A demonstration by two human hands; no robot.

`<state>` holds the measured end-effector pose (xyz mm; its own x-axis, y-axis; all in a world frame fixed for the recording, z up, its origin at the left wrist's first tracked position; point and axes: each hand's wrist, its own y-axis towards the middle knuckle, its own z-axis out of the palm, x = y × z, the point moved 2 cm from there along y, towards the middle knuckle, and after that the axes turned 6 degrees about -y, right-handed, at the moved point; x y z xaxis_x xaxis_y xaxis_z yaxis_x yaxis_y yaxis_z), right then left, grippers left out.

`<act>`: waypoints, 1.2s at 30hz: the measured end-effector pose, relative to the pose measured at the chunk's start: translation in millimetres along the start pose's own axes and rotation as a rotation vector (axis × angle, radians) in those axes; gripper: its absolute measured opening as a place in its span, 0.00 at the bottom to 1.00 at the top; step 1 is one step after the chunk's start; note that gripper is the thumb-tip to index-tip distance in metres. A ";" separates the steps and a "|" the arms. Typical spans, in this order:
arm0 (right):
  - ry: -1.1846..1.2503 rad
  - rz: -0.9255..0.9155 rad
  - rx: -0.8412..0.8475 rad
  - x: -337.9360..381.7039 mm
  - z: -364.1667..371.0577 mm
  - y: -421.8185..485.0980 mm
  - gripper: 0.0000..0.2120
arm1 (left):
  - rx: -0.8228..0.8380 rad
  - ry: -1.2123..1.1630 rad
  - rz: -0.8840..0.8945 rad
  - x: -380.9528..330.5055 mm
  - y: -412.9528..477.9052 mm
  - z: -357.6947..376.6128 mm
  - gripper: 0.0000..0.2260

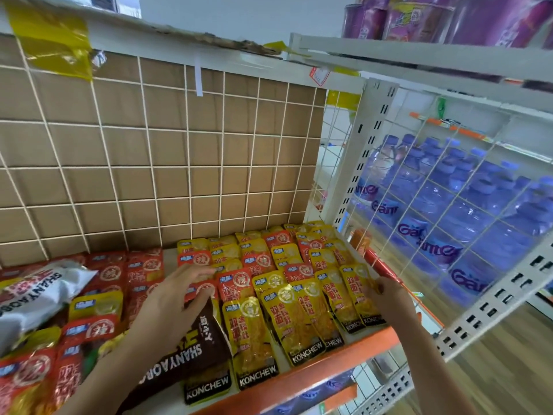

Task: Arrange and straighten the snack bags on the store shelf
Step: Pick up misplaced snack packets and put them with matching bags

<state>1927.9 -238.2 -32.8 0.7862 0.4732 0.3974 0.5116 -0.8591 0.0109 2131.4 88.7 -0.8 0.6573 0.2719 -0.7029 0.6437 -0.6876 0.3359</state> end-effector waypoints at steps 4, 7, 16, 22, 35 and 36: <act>-0.141 0.027 0.007 5.4 -0.5 -7.6 0.14 | -0.026 0.019 -0.001 -5.9 -5.7 -10.8 0.11; -0.199 -0.009 -0.058 18.2 0.7 -15.5 0.21 | -0.044 0.034 -0.025 4.0 -12.1 -21.6 0.12; -0.223 -0.428 0.010 147.1 38.9 -80.0 0.21 | -0.140 0.096 -0.099 50.1 -47.2 -94.1 0.12; -0.102 -0.801 0.006 219.4 63.0 -134.8 0.28 | -0.171 0.284 -0.192 90.4 -66.3 -140.6 0.14; -0.460 -0.934 0.361 249.1 85.0 -181.1 0.48 | 0.077 0.430 -0.486 129.9 -66.9 -153.2 0.34; -0.482 -0.938 0.366 249.3 85.8 -181.8 0.49 | 0.111 0.418 -0.500 131.8 -65.6 -153.3 0.36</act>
<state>2060.6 52.7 -14.5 0.0467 0.9986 -0.0249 0.9818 -0.0504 -0.1829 2235.9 272.9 -19.4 0.4004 0.7997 -0.4474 0.8814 -0.4697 -0.0507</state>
